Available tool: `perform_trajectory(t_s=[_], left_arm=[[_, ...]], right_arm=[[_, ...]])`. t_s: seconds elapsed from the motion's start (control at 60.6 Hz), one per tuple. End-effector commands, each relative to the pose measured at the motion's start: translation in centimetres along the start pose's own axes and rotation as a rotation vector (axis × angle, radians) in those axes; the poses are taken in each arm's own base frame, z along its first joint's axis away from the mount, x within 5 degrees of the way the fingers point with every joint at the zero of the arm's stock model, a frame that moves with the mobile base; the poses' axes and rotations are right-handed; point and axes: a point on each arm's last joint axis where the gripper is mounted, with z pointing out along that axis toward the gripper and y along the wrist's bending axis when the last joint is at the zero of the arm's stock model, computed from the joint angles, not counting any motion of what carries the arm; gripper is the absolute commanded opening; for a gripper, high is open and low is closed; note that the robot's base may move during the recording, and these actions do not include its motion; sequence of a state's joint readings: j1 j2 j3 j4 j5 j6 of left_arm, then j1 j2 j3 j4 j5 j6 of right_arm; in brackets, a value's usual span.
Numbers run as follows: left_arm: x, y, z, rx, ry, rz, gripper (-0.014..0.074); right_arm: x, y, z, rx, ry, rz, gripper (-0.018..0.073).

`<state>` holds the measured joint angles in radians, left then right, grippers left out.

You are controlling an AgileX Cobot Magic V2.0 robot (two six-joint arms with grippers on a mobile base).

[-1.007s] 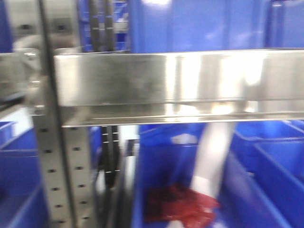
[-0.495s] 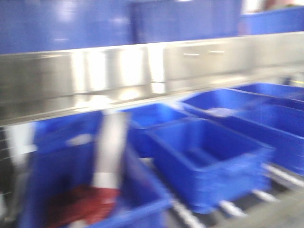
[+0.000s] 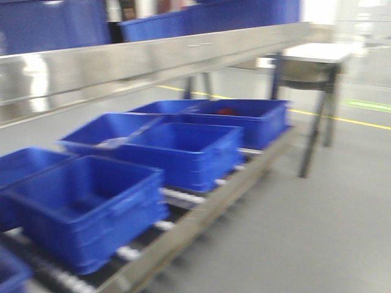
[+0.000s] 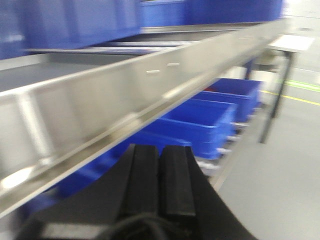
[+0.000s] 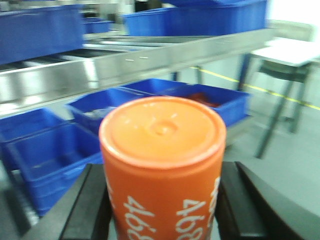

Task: Grab orange capacitor from left shelf to right conveyor
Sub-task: 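Drive the base across the room to the conveyor, holding the capacitor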

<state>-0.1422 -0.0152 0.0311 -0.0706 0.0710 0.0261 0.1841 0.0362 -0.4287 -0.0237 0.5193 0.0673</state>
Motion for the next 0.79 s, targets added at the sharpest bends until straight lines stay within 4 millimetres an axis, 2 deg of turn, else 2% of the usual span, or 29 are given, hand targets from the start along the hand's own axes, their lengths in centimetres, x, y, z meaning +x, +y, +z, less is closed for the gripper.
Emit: perform_trajectory(t_s=[0.0, 0.776], left_arm=[[-1.02, 0.0, -0.14, 0.001, -0.103, -0.005, -0.0127], [-1.02, 0.0, -0.14, 0.001, -0.103, -0.005, -0.0127]], right_arm=[[-1.59, 0.06, -0.16, -0.004, -0.104, -0.015, 0.0058], [-1.59, 0.06, -0.16, -0.004, -0.104, -0.015, 0.0058]])
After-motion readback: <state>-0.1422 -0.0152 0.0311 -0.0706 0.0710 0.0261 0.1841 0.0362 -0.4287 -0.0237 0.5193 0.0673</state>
